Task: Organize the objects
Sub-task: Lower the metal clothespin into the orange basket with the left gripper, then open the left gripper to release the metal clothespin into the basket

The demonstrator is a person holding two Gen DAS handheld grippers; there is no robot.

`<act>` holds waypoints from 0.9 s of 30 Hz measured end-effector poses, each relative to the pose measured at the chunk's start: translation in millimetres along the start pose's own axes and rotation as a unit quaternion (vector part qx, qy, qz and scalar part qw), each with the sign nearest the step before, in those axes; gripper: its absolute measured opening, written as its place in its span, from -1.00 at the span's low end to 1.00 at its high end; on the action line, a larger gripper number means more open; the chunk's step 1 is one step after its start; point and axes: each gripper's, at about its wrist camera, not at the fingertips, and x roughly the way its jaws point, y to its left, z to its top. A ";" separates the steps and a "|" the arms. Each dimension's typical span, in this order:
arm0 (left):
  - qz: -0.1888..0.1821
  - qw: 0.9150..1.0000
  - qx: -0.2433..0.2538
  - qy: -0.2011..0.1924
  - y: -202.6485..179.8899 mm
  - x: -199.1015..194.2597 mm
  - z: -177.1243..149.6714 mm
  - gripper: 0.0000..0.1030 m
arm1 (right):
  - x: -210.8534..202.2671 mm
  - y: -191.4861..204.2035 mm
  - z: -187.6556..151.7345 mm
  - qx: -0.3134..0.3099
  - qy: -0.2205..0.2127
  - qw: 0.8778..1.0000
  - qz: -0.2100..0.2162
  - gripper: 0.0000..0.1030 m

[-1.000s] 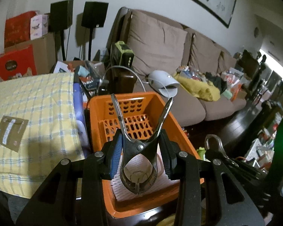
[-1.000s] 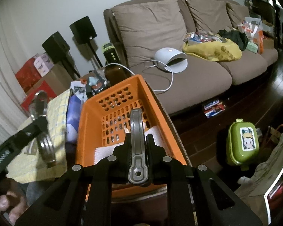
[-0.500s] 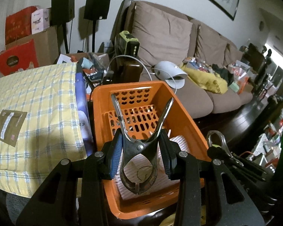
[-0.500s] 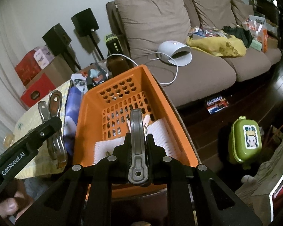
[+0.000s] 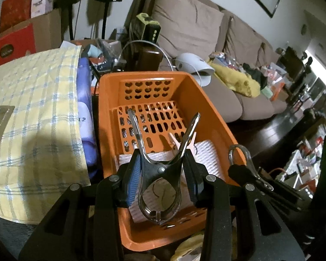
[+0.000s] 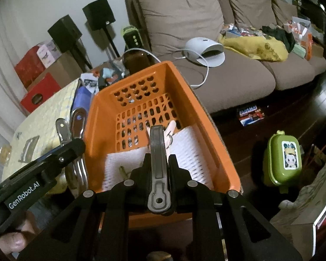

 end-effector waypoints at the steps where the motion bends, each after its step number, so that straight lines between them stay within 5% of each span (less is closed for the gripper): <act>1: 0.001 1.000 -0.002 0.002 0.5 3.2 -1.4 -0.32 | 2.7 0.8 -1.0 -0.002 0.004 1.000 0.000 -0.72; 27: 0.030 0.996 0.008 0.079 -2.1 51.2 -34.2 -0.32 | 42.8 5.4 -22.3 -0.047 0.093 0.994 -0.027 -0.72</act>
